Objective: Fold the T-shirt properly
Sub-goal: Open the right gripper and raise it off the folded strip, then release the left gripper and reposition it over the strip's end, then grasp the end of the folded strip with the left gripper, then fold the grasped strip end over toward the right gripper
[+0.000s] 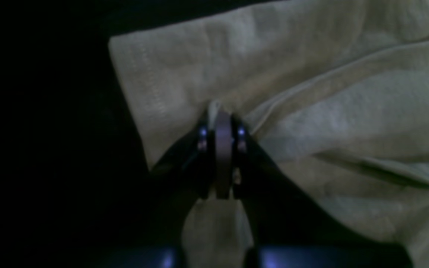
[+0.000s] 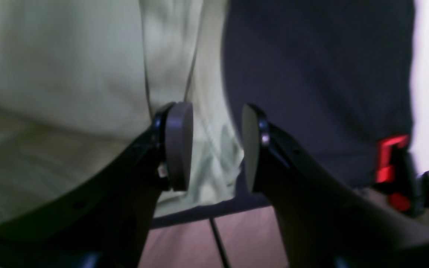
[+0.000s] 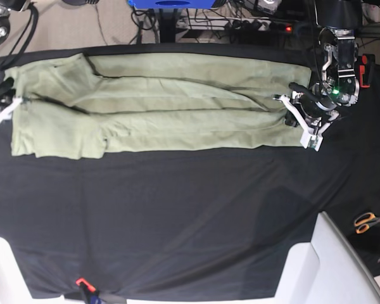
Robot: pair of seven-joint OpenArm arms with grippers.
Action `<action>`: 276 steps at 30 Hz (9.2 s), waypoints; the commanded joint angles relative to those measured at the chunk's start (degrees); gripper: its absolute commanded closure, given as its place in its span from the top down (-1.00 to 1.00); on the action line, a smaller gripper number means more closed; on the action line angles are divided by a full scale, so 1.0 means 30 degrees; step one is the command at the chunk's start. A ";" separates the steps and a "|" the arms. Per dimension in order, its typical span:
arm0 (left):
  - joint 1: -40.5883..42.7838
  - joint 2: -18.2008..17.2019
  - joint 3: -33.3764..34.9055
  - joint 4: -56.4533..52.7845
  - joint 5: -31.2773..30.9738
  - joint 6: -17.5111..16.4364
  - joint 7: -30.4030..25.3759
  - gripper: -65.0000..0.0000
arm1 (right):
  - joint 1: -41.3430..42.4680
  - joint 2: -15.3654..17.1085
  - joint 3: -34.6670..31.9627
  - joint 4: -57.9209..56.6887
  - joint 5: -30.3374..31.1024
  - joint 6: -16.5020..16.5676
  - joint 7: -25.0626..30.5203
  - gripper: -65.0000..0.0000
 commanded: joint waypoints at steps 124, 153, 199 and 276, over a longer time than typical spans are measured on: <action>0.2560 -0.1469 -0.5841 -0.2968 -1.2409 -0.5381 -0.0260 1.00 | 0.1388 0.1842 -0.1169 -0.7443 0.0008 -0.1942 0.9252 -0.93; -0.0692 -0.0004 -0.4258 -0.8330 -1.0329 -0.5381 -0.1608 -1.00 | 0.1065 0.1754 -0.1169 -0.7443 0.0008 -0.1942 0.9252 -0.94; 0.2795 0.6941 -0.0595 0.7435 0.2858 -0.0355 -0.1491 -1.00 | 0.0977 0.1725 -0.1199 -0.7443 0.0008 -0.1913 0.9252 -0.94; 0.5579 0.3132 0.4621 0.6908 0.2477 0.1432 -0.1696 -1.00 | -0.0107 0.0377 -0.1081 -0.3692 0.0008 -0.1913 0.9222 -0.93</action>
